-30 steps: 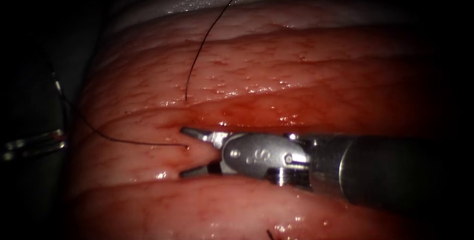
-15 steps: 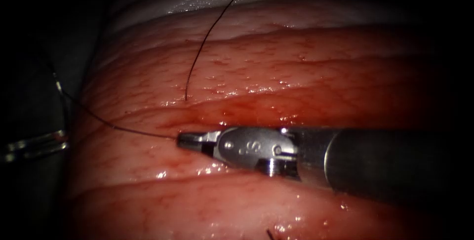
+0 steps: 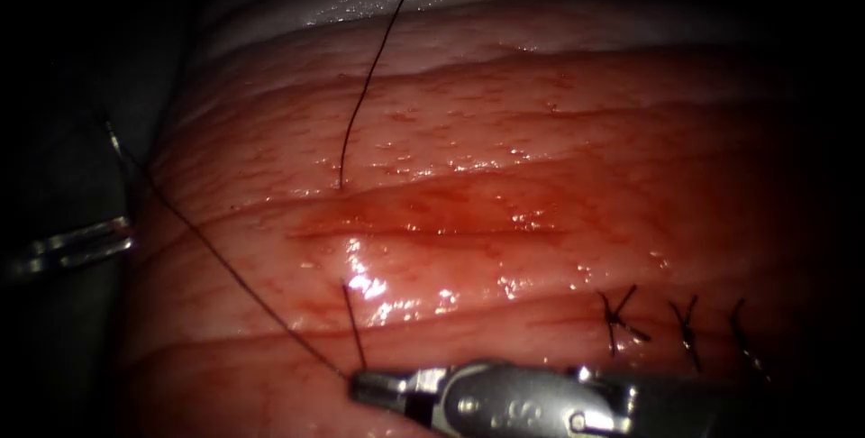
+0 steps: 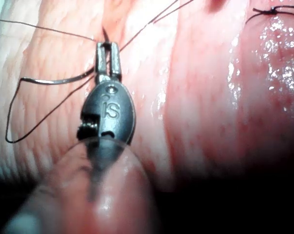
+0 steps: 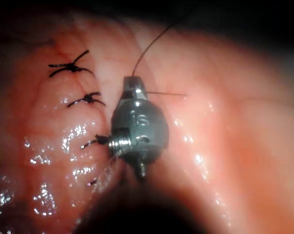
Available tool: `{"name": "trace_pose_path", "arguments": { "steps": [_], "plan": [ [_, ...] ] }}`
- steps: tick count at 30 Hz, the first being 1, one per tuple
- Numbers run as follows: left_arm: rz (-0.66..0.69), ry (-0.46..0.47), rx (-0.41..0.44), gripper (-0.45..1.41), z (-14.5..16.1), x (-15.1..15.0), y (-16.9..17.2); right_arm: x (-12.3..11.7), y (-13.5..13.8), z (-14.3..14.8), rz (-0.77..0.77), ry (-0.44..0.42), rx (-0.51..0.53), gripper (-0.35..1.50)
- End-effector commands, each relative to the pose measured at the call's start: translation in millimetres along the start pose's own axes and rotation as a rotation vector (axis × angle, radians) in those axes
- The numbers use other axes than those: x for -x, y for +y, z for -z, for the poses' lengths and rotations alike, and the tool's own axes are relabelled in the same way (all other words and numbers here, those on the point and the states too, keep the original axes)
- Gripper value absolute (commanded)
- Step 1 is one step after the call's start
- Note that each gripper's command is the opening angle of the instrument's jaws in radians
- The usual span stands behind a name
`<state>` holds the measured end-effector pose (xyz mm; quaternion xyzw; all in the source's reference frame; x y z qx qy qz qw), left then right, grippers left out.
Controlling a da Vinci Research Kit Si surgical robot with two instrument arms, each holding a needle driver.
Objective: Wound Closure
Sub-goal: Using the right hand, pull the suture through.
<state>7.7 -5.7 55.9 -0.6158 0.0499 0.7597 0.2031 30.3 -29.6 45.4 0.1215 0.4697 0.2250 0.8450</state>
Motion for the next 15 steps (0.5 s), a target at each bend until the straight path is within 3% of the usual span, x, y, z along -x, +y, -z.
{"name": "trace_pose_path", "arguments": {
  "steps": [1,4,5,7,8,9,11,12,14,15],
  "plan": [
    [-0.001,0.001,0.002,-0.45,-0.6,0.5,0.2,-0.4,-1.6,-0.8,-0.009,0.006,-0.013,-0.35],
    [-0.004,0.008,0.006,-0.45,-0.7,0.3,0.7,-2.1,-4.1,-1.7,-0.017,0.047,-0.038,-0.35],
    [-0.005,0.010,0.007,-0.45,-0.7,0.3,0.9,-3.0,-4.2,-3.1,-0.024,0.127,-0.045,-0.35],
    [-0.005,0.010,0.007,-0.45,-0.6,0.3,0.9,-3.2,-3.9,-3.5,0.001,0.146,-0.036,-0.28],
    [-0.005,0.011,0.009,-0.45,-0.5,0.4,0.7,-3.5,-2.6,-4.3,0.088,0.176,-0.012,0.47],
    [-0.004,0.012,0.011,-0.45,-0.4,0.4,0.6,-3.5,-1.8,-4.5,0.105,0.187,-0.006,0.79],
    [-0.003,0.012,0.015,-0.45,-0.1,0.5,0.3,-3.4,0.7,-4.7,0.133,0.219,0.009,1.01],
    [-0.002,0.013,0.019,-0.45,0.2,0.7,-0.1,-3.0,2.6,-4.7,0.142,0.241,0.023,1.23],
    [-0.001,0.009,0.017,-0.45,0.3,0.8,-0.3,-2.7,3.6,-4.7,0.154,0.247,0.030,1.25],
    [0.006,0.005,0.014,-0.45,0.3,1.0,-0.7,-2.0,5.5,-5.0,0.178,0.245,0.042,1.30]
  ]
}}
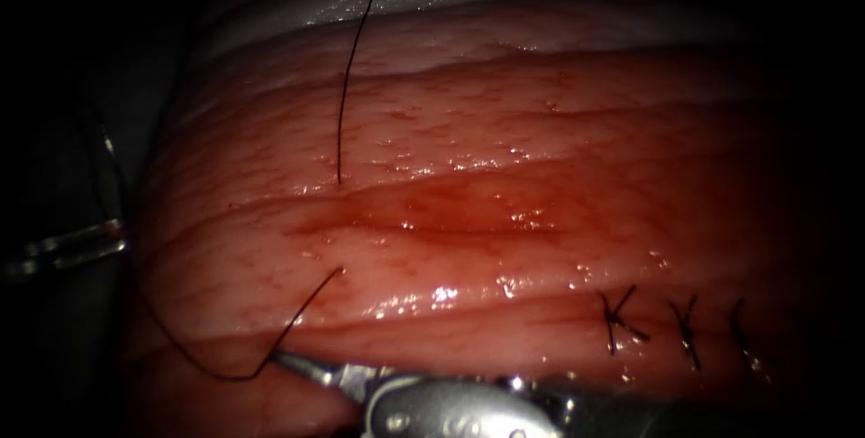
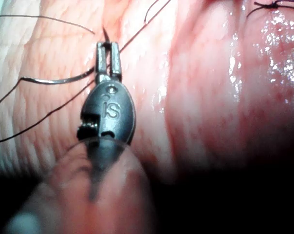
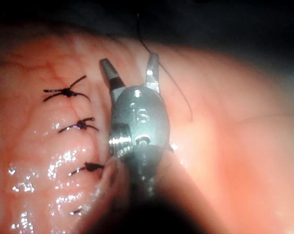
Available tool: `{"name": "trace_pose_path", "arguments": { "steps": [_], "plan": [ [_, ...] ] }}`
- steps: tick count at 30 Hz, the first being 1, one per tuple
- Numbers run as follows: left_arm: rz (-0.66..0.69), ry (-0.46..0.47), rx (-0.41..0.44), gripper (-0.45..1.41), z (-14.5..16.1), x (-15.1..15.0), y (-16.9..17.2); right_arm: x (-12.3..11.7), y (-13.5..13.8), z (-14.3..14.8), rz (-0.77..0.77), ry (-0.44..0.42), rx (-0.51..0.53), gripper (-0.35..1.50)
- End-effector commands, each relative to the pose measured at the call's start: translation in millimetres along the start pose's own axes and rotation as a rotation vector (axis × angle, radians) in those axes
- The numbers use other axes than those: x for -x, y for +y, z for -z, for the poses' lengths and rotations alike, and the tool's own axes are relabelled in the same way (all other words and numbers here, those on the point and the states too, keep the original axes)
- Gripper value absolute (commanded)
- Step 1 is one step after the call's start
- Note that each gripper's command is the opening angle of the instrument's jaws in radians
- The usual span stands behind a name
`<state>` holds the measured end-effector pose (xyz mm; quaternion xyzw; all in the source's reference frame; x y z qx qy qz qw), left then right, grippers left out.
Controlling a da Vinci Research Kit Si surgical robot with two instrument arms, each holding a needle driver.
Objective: Wound Closure
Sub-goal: Using the right hand, pull the suture through.
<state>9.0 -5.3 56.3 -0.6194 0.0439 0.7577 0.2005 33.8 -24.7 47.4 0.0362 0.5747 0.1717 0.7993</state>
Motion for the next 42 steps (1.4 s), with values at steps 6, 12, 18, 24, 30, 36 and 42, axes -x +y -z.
{"name": "trace_pose_path", "arguments": {
  "steps": [6,12,18,24,30,36,42],
  "plan": [
    [0.019,-0.008,-0.011,-0.45,-1.6,1.9,-0.6,5.0,5.0,-2.3,0.076,-0.024,0.041,1.31],
    [0.021,-0.008,-0.015,-0.45,-1.7,2.3,-0.4,8.8,7.4,-5.0,0.086,-0.040,0.050,1.16],
    [0.028,-0.009,-0.014,-0.45,-1.5,2.6,-0.9,9.1,6.2,-3.4,0.016,-0.185,0.062,-0.35],
    [0.053,-0.021,-0.027,-0.45,-1.5,4.2,-2.5,6.0,2.2,-0.1,0.027,-0.205,0.030,-0.35],
    [0.094,-0.052,-0.029,-0.45,-1.7,6.0,-3.8,1.4,-5.5,1.0,0.059,-0.256,-0.018,-0.35],
    [0.107,-0.080,-0.015,-0.45,-1.9,6.6,-4.2,-2.3,-15.8,-0.9,0.132,-0.302,-0.113,-0.35],
    [0.125,-0.103,-0.011,-0.45,-2.0,7.3,-4.5,-3.5,-17.8,-2.0,0.162,-0.271,-0.141,-0.35]
  ]
}}
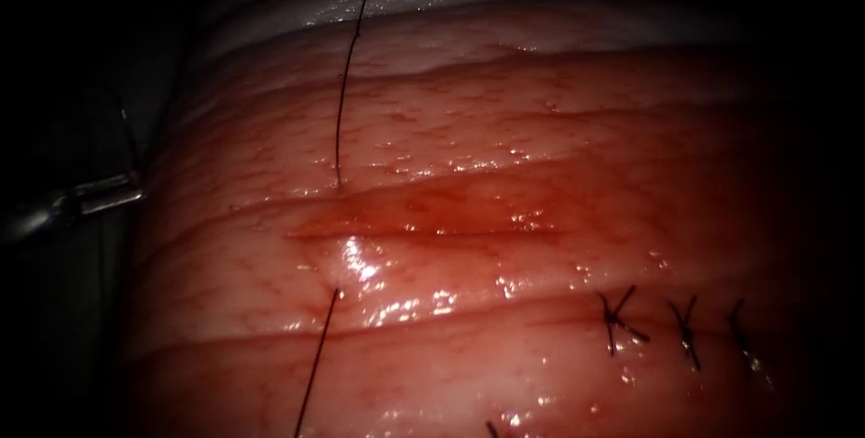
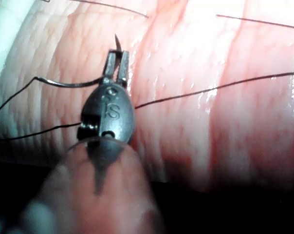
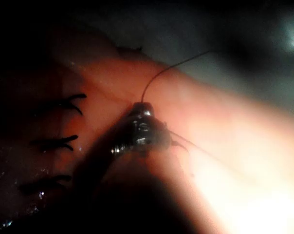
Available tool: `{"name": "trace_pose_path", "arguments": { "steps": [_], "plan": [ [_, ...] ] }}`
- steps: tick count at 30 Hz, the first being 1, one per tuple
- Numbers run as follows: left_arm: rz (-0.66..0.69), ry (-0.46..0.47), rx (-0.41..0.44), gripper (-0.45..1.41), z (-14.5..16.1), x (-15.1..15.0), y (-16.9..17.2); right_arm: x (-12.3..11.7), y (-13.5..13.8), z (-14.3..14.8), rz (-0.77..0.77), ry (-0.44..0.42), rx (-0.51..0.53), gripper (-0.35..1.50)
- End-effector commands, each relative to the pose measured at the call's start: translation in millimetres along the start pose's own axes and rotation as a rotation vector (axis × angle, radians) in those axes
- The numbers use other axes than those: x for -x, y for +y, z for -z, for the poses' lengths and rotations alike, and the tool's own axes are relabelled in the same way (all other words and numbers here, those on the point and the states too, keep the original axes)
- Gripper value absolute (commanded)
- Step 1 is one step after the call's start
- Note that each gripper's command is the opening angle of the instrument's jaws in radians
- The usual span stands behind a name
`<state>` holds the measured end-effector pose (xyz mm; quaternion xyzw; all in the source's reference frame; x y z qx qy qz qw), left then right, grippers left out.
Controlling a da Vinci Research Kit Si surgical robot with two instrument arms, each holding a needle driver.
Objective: Wound Closure
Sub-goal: Using the right hand, pull the suture through.
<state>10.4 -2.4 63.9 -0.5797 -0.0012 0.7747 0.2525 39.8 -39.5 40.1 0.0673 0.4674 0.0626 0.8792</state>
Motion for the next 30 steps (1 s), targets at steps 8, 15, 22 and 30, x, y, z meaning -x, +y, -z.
{"name": "trace_pose_path", "arguments": {
  "steps": [8,15,22,30],
  "plan": [
    [0.017,-0.031,-0.018,-0.45,-0.9,2.2,-0.5,1.2,7.7,0.4,0.076,0.200,0.055,1.15],
    [0.013,-0.043,-0.040,-0.45,-0.9,2.5,-0.2,7.7,17.2,-0.2,0.126,0.276,0.147,1.38],
    [0.011,-0.045,-0.048,-0.45,-1.0,2.5,0.1,13.1,21.4,-4.0,0.142,0.262,0.170,1.31],
    [0.010,-0.045,-0.049,-0.45,-1.1,2.6,0.1,15.1,21.7,-5.1,0.100,0.169,0.187,-0.35]
  ]
}}
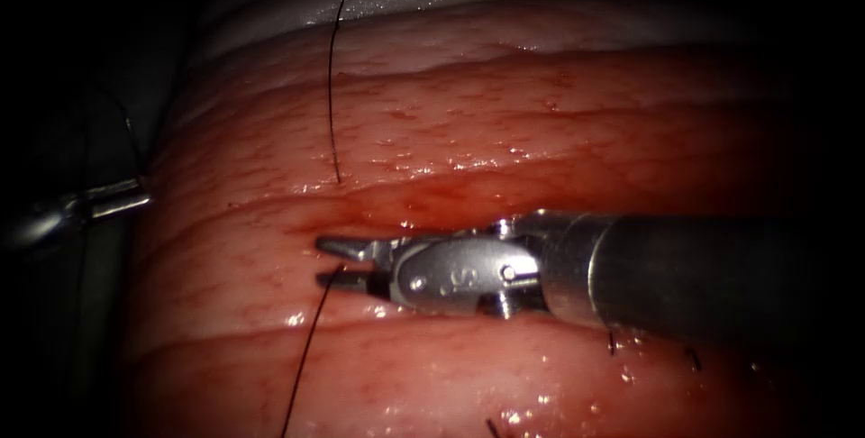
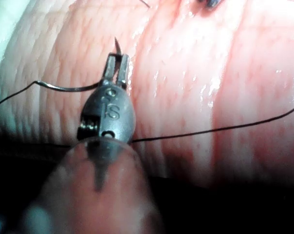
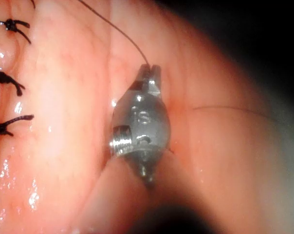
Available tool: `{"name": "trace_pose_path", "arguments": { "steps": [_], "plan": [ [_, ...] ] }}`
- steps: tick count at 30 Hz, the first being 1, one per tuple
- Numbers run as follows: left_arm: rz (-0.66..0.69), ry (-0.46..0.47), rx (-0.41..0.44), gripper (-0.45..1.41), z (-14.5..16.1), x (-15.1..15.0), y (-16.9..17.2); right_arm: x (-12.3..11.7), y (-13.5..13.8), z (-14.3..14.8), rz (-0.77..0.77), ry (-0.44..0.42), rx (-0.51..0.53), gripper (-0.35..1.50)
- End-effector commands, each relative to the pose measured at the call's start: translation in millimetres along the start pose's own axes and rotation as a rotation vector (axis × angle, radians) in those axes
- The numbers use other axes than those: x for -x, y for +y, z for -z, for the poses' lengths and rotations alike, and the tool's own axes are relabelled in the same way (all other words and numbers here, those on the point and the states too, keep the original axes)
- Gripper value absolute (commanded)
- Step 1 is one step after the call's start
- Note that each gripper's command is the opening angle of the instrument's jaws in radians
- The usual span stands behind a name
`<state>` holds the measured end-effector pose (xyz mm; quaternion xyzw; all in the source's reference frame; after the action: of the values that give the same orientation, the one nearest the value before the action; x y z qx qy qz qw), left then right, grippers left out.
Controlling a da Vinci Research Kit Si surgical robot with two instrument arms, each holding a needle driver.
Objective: Wound Closure
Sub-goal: Using the right hand, pull the suture through.
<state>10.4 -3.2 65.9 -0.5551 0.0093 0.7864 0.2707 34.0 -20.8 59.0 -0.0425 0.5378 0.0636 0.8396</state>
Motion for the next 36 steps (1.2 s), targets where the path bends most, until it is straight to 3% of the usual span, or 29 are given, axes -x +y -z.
{"name": "trace_pose_path", "arguments": {
  "steps": [1,9,11,18,22,26,27,28,30,31,35,36],
  "plan": [
    [0.000,0.001,0.001,-0.45,-0.7,0.5,0.0,-0.6,-0.7,0.4,-0.002,-0.029,0.012,-0.35],
    [-0.001,0.001,0.000,-0.45,-1.0,0.8,-0.3,-5.3,-5.1,5.3,-0.015,-0.066,-0.013,-0.35],
    [-0.002,0.002,0.000,-0.45,-1.1,1.2,-0.4,-9.1,-9.1,6.9,0.007,-0.046,-0.051,-0.35],
    [-0.003,-0.002,-0.006,-0.45,-1.4,1.5,-0.7,-17.1,-18.0,7.2,0.083,-0.019,-0.155,-0.35],
    [-0.003,-0.002,-0.006,-0.45,-1.4,1.5,-0.8,-19.6,-20.2,6.7,0.101,0.016,-0.188,-0.35],
    [-0.003,-0.002,-0.006,-0.45,-1.4,1.5,-0.8,-20.1,-19.4,6.3,0.097,0.047,-0.213,-0.35],
    [-0.003,-0.002,-0.006,-0.45,-1.4,1.5,-0.8,-19.9,-17.8,6.0,0.148,0.078,-0.200,0.20],
    [-0.003,-0.002,-0.006,-0.45,-1.4,1.5,-0.8,-19.6,-16.5,6.0,0.152,0.099,-0.186,0.59],
    [-0.003,-0.002,-0.006,-0.45,-1.4,1.5,-0.8,-18.9,-14.6,6.0,0.142,0.137,-0.157,1.01],
    [-0.003,-0.002,-0.006,-0.45,-1.4,1.5,-0.8,-17.9,-12.9,6.1,0.128,0.158,-0.113,1.14],
    [-0.004,-0.002,-0.008,-0.45,-1.4,1.5,-0.7,-13.9,-9.0,5.4,0.107,0.114,-0.059,1.08],
    [-0.004,-0.002,-0.008,-0.45,-1.4,1.5,-0.7,-13.9,-9.0,5.4,0.107,0.114,-0.059,1.08]
  ]
}}
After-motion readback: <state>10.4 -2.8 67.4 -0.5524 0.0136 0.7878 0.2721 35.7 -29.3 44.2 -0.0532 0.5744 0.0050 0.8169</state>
